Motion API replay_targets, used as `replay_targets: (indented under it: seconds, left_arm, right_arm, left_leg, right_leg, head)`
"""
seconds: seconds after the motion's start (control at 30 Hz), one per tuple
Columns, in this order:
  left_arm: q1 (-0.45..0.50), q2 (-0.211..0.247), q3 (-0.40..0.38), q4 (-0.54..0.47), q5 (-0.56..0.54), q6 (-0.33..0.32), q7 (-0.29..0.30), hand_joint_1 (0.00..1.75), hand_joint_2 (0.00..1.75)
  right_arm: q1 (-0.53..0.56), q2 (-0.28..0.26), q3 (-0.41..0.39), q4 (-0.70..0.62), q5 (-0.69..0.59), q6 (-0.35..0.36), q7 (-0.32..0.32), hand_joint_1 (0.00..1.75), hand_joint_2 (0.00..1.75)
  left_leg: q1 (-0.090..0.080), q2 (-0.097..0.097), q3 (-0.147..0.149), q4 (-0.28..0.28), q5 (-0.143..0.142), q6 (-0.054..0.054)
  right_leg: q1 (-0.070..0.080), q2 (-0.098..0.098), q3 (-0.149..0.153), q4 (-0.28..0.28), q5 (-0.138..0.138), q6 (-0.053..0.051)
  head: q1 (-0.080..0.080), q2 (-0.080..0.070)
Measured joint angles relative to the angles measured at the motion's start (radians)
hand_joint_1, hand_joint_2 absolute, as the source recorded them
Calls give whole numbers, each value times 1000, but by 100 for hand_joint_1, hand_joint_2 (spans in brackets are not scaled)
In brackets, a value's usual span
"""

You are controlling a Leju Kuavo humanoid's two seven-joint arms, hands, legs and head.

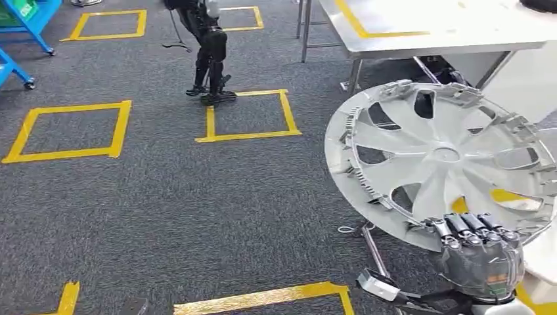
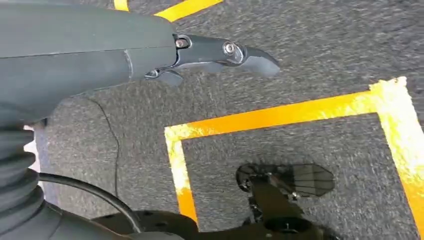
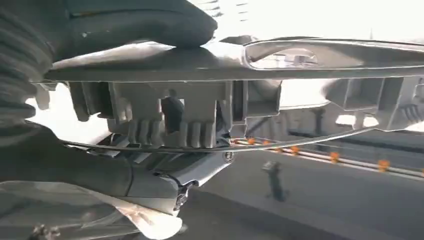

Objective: Take the parts from the cabinet and place them on the table.

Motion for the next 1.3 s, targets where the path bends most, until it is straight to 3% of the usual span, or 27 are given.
replay_targets:
  seconds: [0.03,0.13,0.17,0.2,0.23,0.3,0.33,0.4,0.47,0.5,0.53,0.63,0.67,0.7,0.73,0.8,0.83,0.87,0.9,0.93,0.97,1.0,1.03,1.07,1.17,1.23,1.3]
  left_arm:
    - [-1,0,4,0,0,0,0,0,175]
    - [-4,-2,14,0,3,0,0,0,175]
    - [-5,-3,16,0,7,-2,1,0,175]
    - [-6,-3,20,0,10,-2,1,0,175]
    - [-6,-3,21,0,11,-3,1,0,175]
    - [-2,-3,23,0,14,-4,2,0,175]
    - [0,-3,24,0,17,-7,2,0,175]
    - [0,-3,28,0,18,-7,2,0,175]
    - [0,-3,31,0,18,-7,2,0,175]
    - [0,0,34,0,19,-7,2,0,175]
    - [0,0,38,0,19,-8,2,0,175]
    - [-1,1,39,0,8,-1,3,0,175]
    - [-2,-2,39,0,7,0,4,0,175]
    - [-4,-1,39,0,7,0,6,0,175]
    - [-3,0,39,0,7,0,8,0,175]
    - [0,1,40,0,8,-3,15,0,175]
    - [1,2,41,0,8,-4,16,0,175]
    - [1,2,42,0,9,-6,16,0,175]
    - [0,2,43,0,10,-7,17,0,175]
    - [-1,2,44,0,11,-8,17,0,175]
    - [-2,2,45,0,11,-8,17,0,175]
    - [-2,3,45,0,10,-8,17,0,175]
    - [-2,8,45,0,5,-6,17,0,175]
    - [-2,8,45,0,-1,-5,15,0,175]
    - [-5,7,45,0,-4,-5,14,0,175]
    - [-7,8,45,0,-4,-4,12,0,175]
    - [-5,7,45,0,-4,-3,12,0,175]
  right_arm:
    - [2,0,0,-2,0,0,1,175,175]
    - [3,-1,0,-3,0,0,9,175,175]
    - [5,-2,0,-6,0,0,10,175,175]
    - [3,-2,-1,-8,0,0,13,175,175]
    - [1,-2,0,-8,0,0,13,175,175]
    - [1,-2,0,-8,0,0,13,175,175]
    - [2,-2,0,-8,1,0,14,175,175]
    - [2,-3,0,-8,1,0,16,175,175]
    - [3,-3,0,-8,0,0,16,175,175]
    - [3,-3,0,-8,0,0,17,175,175]
    - [1,-3,0,-8,0,0,18,175,175]
    - [6,-3,0,-8,0,0,18,175,175]
    - [8,-3,0,-8,0,0,18,175,175]
    - [10,-3,1,-8,0,0,17,175,175]
    - [4,-3,4,-8,0,0,13,175,175]
    - [-1,-3,6,-8,0,0,1,175,175]
    - [-1,-3,7,-8,1,0,-5,175,175]
    - [0,-3,7,-8,1,0,-8,175,175]
    - [0,-3,7,-8,0,0,-11,175,175]
    - [0,-3,7,-8,0,0,-14,175,175]
    - [-1,-3,7,-8,0,0,-16,175,175]
    - [-2,-3,7,-8,0,0,-17,175,175]
    - [-2,-2,8,-8,0,0,-18,175,175]
    - [-2,-2,8,-9,0,0,-17,175,175]
    - [2,-2,8,-9,0,0,-15,175,175]
    - [0,-2,7,-11,0,0,-13,175,175]
    - [0,-2,7,-11,0,0,-12,175,175]
  left_leg:
    - [-1,8,1,5,-3,-6]
    - [3,33,10,4,-6,-17]
    - [9,11,8,12,-17,-28]
    - [12,-33,-3,45,-44,-29]
    - [12,-54,-32,112,-83,-29]
    - [11,-67,-113,287,-157,-29]
    - [11,-68,-142,341,-165,-27]
    - [10,-71,-126,287,-105,-18]
    - [7,-103,-48,106,-4,-3]
    - [6,-158,-21,39,12,3]
    - [11,-178,-13,18,5,5]
    - [3,-149,-10,13,3,4]
    - [14,-135,-5,-6,14,11]
    - [11,-119,1,-14,17,14]
    - [10,-108,2,-16,18,20]
    - [8,-77,0,-15,16,22]
    - [8,-61,0,-15,15,22]
    - [8,-49,1,-14,14,21]
    - [9,-37,2,-14,12,18]
    - [11,-24,3,-11,8,13]
    - [12,-15,4,-7,4,7]
    - [12,-6,6,-1,-2,0]
    - [3,-1,4,5,-9,-8]
    - [3,4,8,6,-8,-12]
    - [10,25,16,4,-13,-28]
    - [15,-46,-8,69,-65,-36]
    - [15,-66,-85,242,-147,-37]
  right_leg:
    - [-4,17,5,-5,10,-15]
    - [2,47,0,0,8,-33]
    - [-4,54,3,-4,13,-41]
    - [-4,62,3,-4,12,-47]
    - [-4,71,3,-4,13,-51]
    - [0,94,3,-3,13,-54]
    - [2,109,3,-3,13,-55]
    - [5,137,5,-2,13,-55]
    - [5,163,9,-2,13,-55]
    - [1,172,8,-2,14,-53]
    - [5,185,3,2,15,-48]
    - [-7,218,-9,-7,25,-27]
    - [-5,215,-21,-2,21,-23]
    - [0,150,-30,19,4,-23]
    - [0,108,-57,72,-31,-19]
    - [-4,87,-133,232,-104,-9]
    - [-6,87,-163,294,-122,-4]
    - [-8,86,-168,304,-113,1]
    - [-11,82,-146,267,-83,5]
    - [-14,72,-98,178,-38,7]
    - [-16,51,-43,80,1,9]
    - [-16,12,-3,2,6,13]
    - [-10,9,12,-2,0,-1]
    - [-8,24,9,0,1,-12]
    - [-5,51,5,-1,4,-33]
    - [-9,66,7,-3,7,-45]
    - [-7,88,7,-2,7,-49]
  head:
    - [-4,0]
    - [-3,0]
    - [-4,0]
    - [-8,0]
    - [-9,0]
    - [-10,0]
    - [-9,0]
    - [-10,0]
    - [-10,0]
    - [-10,0]
    - [-8,0]
    - [-11,0]
    - [-10,0]
    - [-10,0]
    - [-6,0]
    - [-6,0]
    - [-6,0]
    - [-5,0]
    - [-5,0]
    - [-5,0]
    - [-5,0]
    - [-5,0]
    - [-6,0]
    - [-10,0]
    - [-11,0]
    - [-15,0]
    - [-19,0]
